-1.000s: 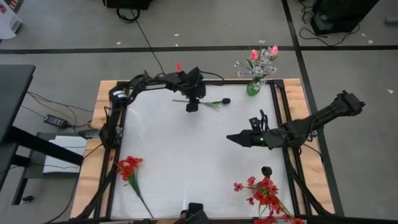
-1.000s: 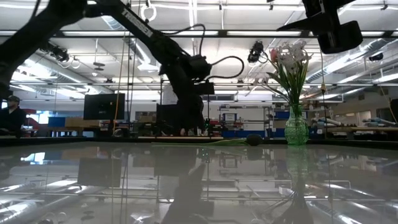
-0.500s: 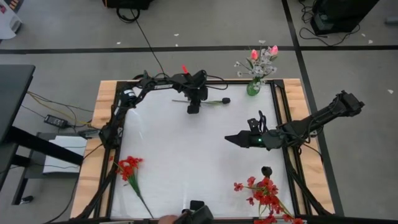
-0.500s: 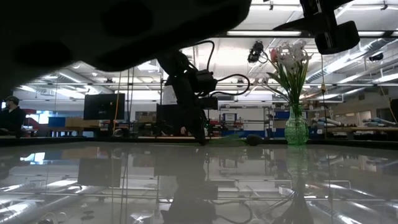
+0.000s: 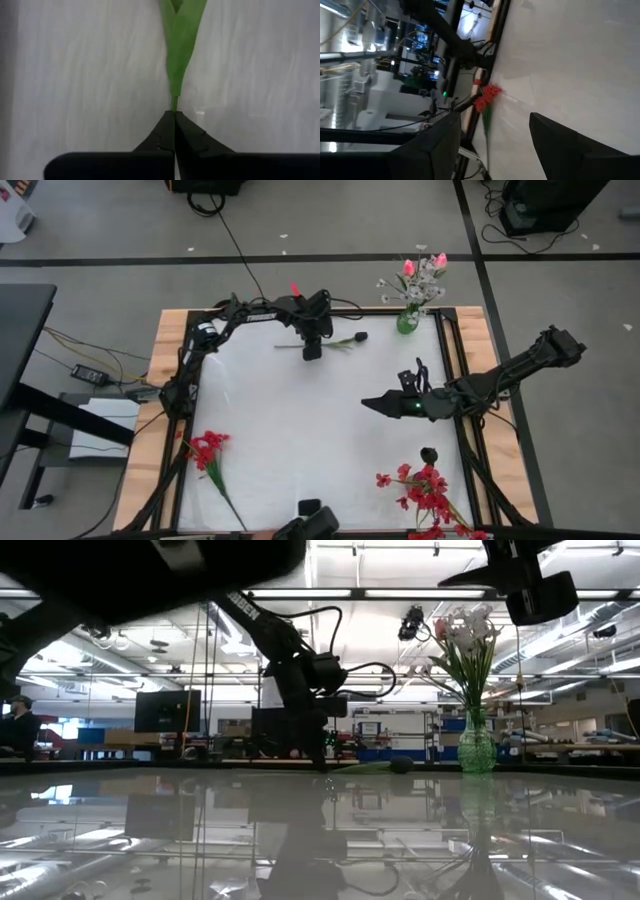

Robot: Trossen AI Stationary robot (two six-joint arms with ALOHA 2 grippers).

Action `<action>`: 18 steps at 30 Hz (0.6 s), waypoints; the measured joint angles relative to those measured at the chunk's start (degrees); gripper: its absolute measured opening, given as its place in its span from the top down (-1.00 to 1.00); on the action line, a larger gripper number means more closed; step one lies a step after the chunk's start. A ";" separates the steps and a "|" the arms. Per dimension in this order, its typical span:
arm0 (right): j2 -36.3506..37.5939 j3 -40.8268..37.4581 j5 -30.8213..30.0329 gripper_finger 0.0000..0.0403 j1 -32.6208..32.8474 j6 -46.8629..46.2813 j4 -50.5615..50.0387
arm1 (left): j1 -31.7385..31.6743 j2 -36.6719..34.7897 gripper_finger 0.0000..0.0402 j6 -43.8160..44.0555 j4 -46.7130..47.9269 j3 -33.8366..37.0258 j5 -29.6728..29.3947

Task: Sort flowers into vase by color
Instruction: Put the black flower into the red vase

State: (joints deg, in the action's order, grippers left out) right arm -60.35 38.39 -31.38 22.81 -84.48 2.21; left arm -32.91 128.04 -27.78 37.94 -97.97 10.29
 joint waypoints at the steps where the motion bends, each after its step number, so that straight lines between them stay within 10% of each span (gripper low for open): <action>1: 0.10 0.00 -0.04 -0.21 0.00 0.06 0.43 | -0.01 -0.21 0.99 0.76 0.86 0.04 -0.19; 9: 4.03 0.00 -2.00 -0.21 0.11 9.04 6.38 | -0.09 -7.47 0.99 5.33 2.93 0.15 3.24; 18: 10.95 0.04 -5.24 -0.21 2.22 19.74 5.46 | 1.13 -21.06 1.00 8.48 4.88 0.11 20.64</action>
State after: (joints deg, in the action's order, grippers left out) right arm -49.40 38.44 -36.61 25.02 -64.74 7.67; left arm -31.78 106.98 -19.30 42.81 -97.86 30.93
